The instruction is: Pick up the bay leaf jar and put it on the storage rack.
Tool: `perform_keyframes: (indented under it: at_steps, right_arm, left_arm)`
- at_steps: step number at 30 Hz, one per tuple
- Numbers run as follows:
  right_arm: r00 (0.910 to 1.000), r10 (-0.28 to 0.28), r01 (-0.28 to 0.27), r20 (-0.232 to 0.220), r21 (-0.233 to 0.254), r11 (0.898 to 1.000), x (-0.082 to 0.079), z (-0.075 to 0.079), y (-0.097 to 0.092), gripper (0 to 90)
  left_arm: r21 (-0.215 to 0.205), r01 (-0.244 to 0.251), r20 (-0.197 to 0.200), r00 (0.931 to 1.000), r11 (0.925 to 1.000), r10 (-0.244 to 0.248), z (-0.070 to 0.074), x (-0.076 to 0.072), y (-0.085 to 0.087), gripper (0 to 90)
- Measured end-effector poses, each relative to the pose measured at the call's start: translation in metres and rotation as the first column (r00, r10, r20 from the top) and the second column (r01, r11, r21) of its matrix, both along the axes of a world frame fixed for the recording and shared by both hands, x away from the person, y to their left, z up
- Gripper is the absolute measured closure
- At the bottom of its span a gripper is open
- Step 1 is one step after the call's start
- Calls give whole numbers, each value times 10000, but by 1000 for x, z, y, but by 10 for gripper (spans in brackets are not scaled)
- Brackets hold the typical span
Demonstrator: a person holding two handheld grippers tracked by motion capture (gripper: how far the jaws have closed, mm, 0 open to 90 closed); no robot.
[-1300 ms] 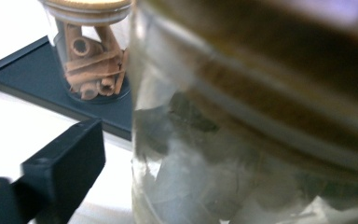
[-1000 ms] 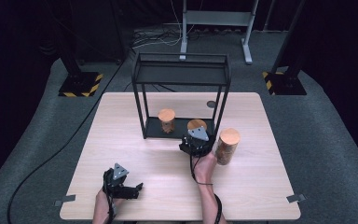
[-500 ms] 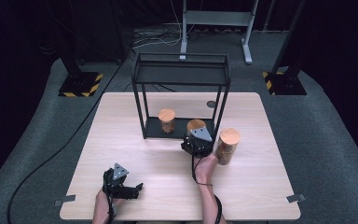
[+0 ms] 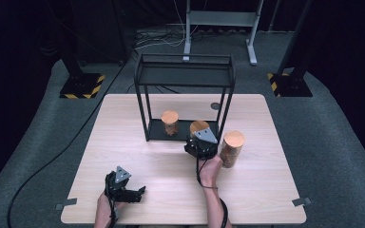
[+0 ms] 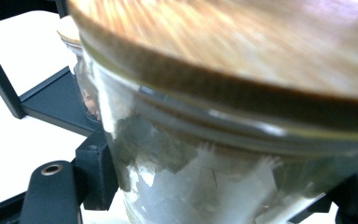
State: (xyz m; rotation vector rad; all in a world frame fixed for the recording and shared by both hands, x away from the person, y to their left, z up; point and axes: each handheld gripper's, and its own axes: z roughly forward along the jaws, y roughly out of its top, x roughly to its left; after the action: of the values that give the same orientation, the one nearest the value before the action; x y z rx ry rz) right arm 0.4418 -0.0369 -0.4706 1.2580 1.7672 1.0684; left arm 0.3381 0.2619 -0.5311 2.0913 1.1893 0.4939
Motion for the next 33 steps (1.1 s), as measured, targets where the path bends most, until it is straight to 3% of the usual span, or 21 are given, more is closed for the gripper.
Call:
perform_keyframes:
  at_steps: [7, 33]
  right_arm:
    - [9998, 163, -163, 65, 133, 9998, -1, 6, -2, 240]
    - [9985, 476, -474, 284, -88, 9988, 9, 24, 2, 242]
  left_arm:
    - [0, -3, 0, 10000, 10000, 3, 0, 0, 0, 0]
    - [1, -2, -1, 10000, 10000, 2, 0, 0, 0, 0]
